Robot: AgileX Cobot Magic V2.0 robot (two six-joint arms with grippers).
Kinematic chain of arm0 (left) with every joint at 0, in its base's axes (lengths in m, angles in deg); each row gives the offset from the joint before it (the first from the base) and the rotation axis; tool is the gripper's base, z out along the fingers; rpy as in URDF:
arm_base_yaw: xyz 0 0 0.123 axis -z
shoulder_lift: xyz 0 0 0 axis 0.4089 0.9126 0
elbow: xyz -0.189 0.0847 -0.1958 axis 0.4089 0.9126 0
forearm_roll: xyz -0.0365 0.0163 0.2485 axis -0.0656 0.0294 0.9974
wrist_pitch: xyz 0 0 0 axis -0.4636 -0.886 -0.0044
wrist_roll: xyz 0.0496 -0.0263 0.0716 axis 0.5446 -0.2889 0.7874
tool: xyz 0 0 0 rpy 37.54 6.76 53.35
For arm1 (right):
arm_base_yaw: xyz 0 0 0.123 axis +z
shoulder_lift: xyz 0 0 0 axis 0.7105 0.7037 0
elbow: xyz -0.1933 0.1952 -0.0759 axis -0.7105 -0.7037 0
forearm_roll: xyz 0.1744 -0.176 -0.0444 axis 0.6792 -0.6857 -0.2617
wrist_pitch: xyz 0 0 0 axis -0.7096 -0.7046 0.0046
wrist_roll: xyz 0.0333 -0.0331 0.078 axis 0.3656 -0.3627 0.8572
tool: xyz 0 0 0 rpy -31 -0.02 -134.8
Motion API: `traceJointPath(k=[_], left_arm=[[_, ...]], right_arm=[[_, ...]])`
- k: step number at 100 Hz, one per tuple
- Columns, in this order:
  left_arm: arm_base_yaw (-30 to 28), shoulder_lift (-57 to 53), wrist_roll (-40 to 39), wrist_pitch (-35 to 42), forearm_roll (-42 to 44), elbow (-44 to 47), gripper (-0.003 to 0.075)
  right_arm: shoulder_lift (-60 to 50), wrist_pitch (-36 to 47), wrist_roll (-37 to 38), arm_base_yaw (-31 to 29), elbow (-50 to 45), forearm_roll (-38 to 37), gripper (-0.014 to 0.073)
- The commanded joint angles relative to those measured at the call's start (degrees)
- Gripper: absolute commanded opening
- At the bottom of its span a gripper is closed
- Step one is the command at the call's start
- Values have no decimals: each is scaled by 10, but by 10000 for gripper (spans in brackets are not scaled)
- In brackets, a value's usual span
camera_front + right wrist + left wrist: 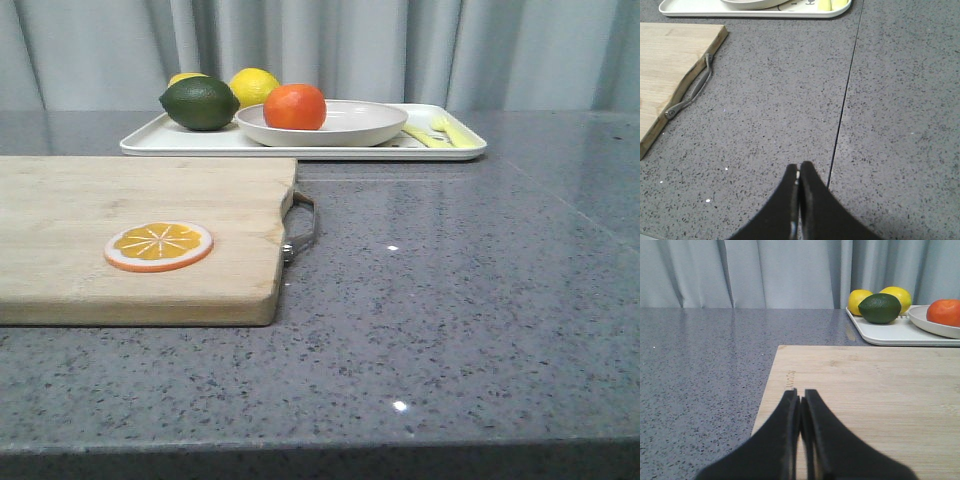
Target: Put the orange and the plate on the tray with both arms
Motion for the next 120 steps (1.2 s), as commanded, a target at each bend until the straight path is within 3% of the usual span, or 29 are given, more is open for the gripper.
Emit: traceJointPath(k=[1,120], left_arm=[[-1,-18,-9,40,4,14,-19],[-1,-18,-9,43,4,14,-19]], right_arm=[[1,32,-6,0,14,-1,-69],[1,56,-6,0,13,-6,-69]])
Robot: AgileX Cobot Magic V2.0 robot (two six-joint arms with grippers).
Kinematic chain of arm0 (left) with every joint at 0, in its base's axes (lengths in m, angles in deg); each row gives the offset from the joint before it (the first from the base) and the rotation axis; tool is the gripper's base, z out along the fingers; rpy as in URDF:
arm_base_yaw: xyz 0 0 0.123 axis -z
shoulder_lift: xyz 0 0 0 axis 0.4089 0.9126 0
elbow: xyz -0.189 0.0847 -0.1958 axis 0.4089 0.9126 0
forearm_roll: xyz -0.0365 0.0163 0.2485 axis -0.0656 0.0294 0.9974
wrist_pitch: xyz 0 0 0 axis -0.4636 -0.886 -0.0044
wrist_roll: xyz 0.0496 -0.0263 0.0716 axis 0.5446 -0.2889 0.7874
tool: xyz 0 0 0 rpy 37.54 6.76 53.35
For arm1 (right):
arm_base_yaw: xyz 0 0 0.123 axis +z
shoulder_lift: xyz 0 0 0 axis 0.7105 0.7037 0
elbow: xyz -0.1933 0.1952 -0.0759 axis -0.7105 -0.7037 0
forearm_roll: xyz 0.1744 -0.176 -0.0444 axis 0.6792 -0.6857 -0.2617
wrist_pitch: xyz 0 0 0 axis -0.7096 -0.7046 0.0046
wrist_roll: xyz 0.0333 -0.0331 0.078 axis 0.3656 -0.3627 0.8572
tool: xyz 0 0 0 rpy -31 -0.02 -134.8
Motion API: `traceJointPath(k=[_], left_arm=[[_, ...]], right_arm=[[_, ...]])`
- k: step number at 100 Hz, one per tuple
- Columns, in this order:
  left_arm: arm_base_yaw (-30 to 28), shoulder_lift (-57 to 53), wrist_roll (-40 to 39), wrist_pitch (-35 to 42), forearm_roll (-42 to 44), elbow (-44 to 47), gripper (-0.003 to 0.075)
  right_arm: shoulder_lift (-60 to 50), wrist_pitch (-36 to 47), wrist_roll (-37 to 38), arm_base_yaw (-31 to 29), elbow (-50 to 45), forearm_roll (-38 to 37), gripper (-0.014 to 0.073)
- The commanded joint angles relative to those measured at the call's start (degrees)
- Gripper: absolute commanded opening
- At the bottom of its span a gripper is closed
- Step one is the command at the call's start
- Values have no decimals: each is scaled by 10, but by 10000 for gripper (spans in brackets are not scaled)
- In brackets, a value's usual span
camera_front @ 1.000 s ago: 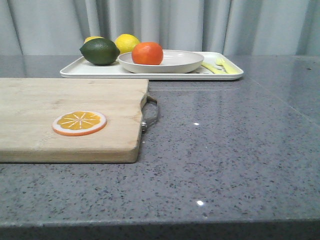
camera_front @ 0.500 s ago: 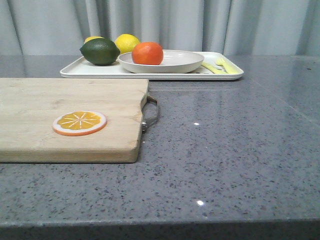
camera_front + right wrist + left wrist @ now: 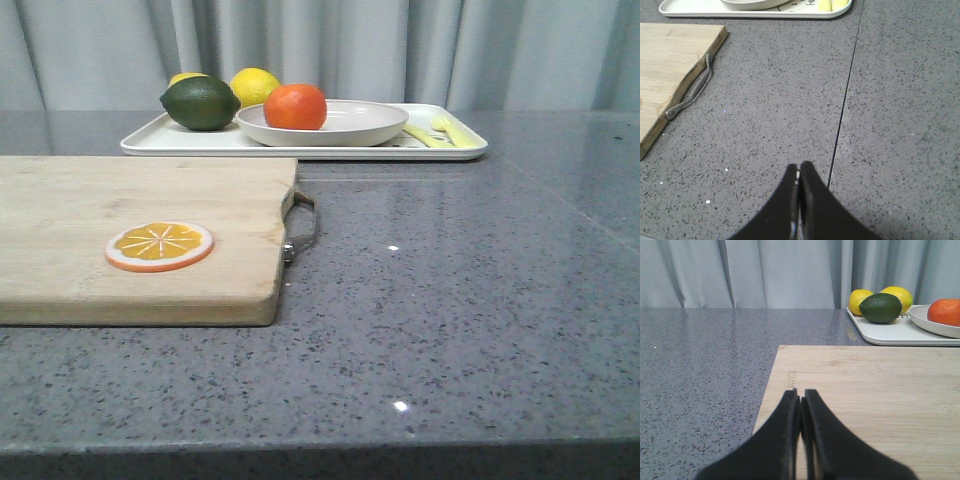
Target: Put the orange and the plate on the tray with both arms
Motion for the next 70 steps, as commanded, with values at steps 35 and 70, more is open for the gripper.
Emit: traceJointPath(k=[35,70], left_arm=[[0,-18,-6,43,0,14,-19],[0,-18,-6,43,0,14,-19]], right_arm=[[-56,253,-6,-16,-71,-66,-69],[-147,380,3,-100,-206,-137,-69]])
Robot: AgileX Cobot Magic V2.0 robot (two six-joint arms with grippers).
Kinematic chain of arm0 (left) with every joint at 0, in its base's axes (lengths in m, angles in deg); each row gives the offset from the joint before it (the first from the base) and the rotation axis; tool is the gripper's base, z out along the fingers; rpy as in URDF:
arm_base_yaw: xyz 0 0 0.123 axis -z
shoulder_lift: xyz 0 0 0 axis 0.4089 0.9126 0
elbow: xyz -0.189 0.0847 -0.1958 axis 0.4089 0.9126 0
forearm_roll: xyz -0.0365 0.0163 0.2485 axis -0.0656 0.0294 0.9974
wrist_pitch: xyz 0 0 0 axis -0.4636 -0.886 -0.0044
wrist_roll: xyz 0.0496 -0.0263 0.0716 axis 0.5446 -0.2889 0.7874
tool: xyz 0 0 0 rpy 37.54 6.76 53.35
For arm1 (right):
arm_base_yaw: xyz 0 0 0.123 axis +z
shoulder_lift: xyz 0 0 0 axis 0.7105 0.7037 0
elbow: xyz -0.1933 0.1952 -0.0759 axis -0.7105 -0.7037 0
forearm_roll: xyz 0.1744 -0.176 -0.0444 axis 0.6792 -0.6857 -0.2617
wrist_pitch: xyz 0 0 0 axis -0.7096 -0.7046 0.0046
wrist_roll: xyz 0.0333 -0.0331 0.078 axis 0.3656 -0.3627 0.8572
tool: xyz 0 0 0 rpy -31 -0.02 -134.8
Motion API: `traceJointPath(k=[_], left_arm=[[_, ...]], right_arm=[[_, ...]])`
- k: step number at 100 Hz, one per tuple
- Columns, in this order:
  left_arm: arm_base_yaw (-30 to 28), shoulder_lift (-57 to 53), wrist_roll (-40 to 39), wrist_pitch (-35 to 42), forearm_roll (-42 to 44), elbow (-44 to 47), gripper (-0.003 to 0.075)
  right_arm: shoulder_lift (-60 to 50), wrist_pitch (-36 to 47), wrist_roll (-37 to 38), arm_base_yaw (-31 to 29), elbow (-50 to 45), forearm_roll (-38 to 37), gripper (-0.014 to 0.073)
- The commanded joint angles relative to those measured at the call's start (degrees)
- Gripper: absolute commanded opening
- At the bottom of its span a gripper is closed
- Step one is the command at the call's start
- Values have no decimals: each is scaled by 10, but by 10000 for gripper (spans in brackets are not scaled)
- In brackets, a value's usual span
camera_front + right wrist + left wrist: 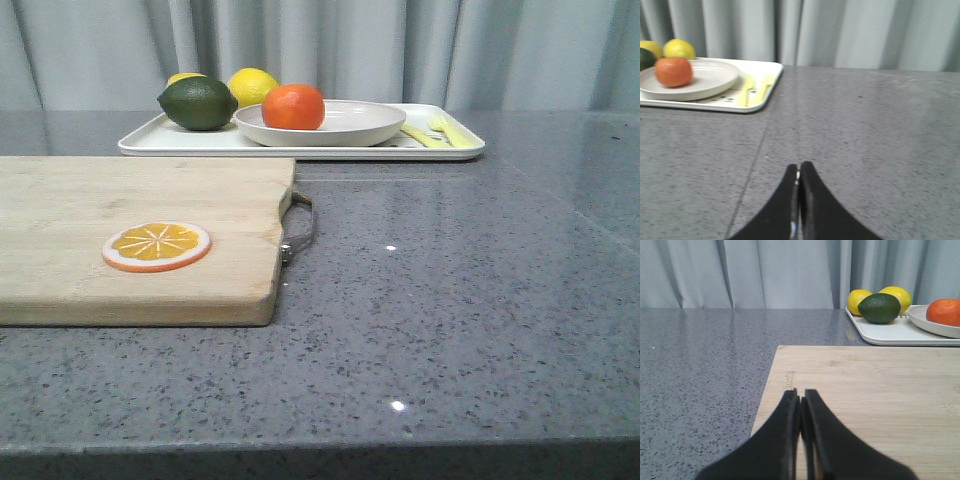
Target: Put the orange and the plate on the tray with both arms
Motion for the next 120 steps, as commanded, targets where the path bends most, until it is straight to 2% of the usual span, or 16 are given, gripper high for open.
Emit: traceJointPath(k=[1,28,39,56,75,120], left_arm=[[0,-18,-6,43,-1,14,-19],[0,-18,-6,43,-1,14,-19],[0,-18,-6,43,-1,14,-19],[0,-18,-6,43,-1,14,-19],[0,-18,-6,43,-1,14,-19],[0,-18,-6,43,-1,14,-19]], right_arm=[[-18,67,4,-20,-14,-16,-69],[-102,135,26,-35,-106,-19,-69],[-145,110,26,-35,-106,-19,-69],[-143,113,31,-36,-107,-24,-69],[-143,113,88,-36,-107,-77,-69],[-143,113,88,-36,-107,-77,-69]])
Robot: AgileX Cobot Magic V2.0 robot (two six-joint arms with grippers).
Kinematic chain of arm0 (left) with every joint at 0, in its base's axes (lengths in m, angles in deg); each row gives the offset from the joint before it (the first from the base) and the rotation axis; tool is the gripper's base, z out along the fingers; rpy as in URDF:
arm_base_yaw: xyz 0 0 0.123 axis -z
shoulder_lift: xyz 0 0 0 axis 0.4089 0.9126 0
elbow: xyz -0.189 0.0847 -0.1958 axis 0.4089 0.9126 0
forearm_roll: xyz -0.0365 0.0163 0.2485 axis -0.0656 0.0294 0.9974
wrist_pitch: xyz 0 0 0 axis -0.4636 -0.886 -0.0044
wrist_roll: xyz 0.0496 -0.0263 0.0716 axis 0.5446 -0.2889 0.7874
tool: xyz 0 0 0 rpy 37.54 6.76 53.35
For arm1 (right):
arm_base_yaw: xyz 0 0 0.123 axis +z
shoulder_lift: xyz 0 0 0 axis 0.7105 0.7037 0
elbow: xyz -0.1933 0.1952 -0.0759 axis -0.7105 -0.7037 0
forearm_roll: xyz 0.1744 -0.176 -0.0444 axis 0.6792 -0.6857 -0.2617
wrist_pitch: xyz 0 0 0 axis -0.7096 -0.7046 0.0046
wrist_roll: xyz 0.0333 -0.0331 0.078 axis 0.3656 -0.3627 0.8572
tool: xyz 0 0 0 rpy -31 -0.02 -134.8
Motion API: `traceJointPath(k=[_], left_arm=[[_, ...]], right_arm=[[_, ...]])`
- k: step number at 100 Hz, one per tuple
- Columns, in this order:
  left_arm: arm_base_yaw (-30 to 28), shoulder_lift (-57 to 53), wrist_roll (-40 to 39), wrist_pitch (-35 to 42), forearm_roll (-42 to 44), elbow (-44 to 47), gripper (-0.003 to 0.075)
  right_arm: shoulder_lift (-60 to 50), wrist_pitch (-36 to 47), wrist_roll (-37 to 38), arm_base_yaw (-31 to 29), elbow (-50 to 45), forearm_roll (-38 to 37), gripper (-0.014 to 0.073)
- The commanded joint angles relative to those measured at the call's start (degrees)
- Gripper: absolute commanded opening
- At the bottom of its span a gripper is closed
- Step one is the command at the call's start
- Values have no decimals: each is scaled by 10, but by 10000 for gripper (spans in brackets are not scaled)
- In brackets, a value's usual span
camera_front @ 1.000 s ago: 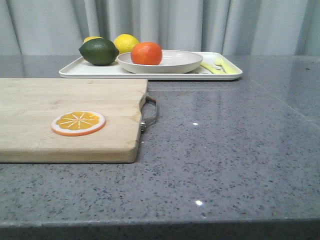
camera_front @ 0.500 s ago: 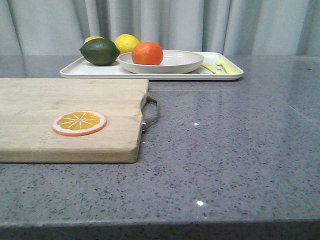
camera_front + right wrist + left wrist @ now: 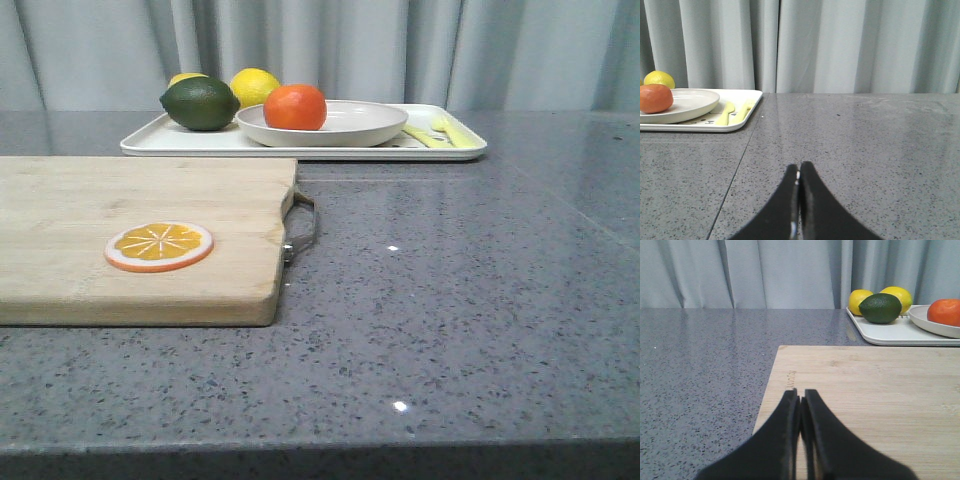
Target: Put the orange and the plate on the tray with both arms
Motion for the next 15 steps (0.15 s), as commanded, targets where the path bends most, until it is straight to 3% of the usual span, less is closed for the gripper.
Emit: traceJointPath(k=[1,15], left_arm=[[0,-18,-6,43,-1,14,-19],[0,-18,-6,43,-1,14,-19]], right_arm=[[-12,47,1,-2,-1,-7,-69],[-12,47,1,-2,-1,-7,-69]])
